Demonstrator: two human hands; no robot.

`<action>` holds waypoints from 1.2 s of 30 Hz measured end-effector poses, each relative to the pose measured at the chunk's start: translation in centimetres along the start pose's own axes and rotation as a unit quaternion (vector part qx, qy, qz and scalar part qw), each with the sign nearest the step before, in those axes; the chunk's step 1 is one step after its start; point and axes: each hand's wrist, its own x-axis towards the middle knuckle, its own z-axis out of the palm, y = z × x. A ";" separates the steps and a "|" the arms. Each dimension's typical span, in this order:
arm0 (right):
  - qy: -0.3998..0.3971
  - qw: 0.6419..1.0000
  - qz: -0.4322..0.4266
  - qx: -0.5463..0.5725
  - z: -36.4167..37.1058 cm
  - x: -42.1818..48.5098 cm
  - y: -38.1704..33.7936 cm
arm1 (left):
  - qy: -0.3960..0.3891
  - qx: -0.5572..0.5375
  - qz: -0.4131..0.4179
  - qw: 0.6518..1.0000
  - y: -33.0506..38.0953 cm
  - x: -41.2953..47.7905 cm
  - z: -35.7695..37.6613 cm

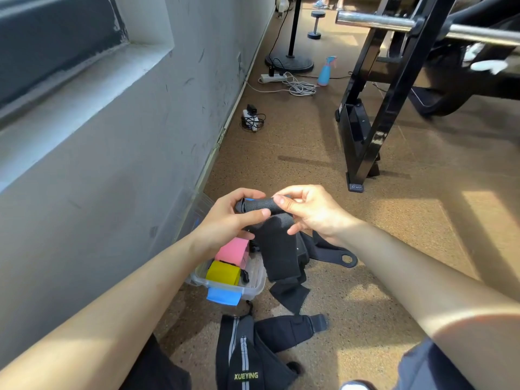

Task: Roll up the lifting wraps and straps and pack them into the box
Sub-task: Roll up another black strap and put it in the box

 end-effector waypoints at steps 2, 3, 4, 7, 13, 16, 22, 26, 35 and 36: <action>0.007 1.000 -0.006 -0.003 -0.1 0.0 -0.1 | -0.007 -0.005 -0.016 1.000 0.2 0.0 0.1; 0.012 1.000 -0.009 -0.002 0.0 -0.1 -0.1 | -0.010 -0.010 -0.020 1.000 0.3 -0.1 0.1; 0.017 1.000 -0.012 -0.004 0.0 -0.1 -0.2 | -0.013 -0.015 -0.024 1.000 0.3 -0.1 0.2; 0.027 0.999 -0.021 -0.016 0.0 -0.2 -0.2 | -0.019 -0.011 -0.035 0.999 0.5 -0.2 0.3; 0.025 0.998 -0.038 -0.036 0.0 -0.1 0.2 | -0.001 -0.008 -0.030 1.000 0.2 0.1 0.1; 0.011 1.000 -0.018 -0.016 -0.1 0.0 0.3 | 0.014 -0.009 -0.004 1.000 0.1 0.3 0.1; -0.043 0.997 0.066 0.011 -0.1 -0.1 -0.1 | 0.052 0.001 0.052 0.997 -0.1 0.3 -0.1; -0.033 0.995 0.089 0.027 0.3 -0.1 -0.3 | 0.071 -0.013 0.075 0.995 0.2 0.2 0.5; -0.042 0.996 0.041 0.065 -0.4 0.0 -0.3 | 0.036 -0.004 -0.007 0.999 -0.2 0.6 0.6; -0.039 0.996 0.039 0.065 -0.4 0.1 -0.3 | 0.025 -0.007 -0.024 0.999 -0.2 0.6 0.5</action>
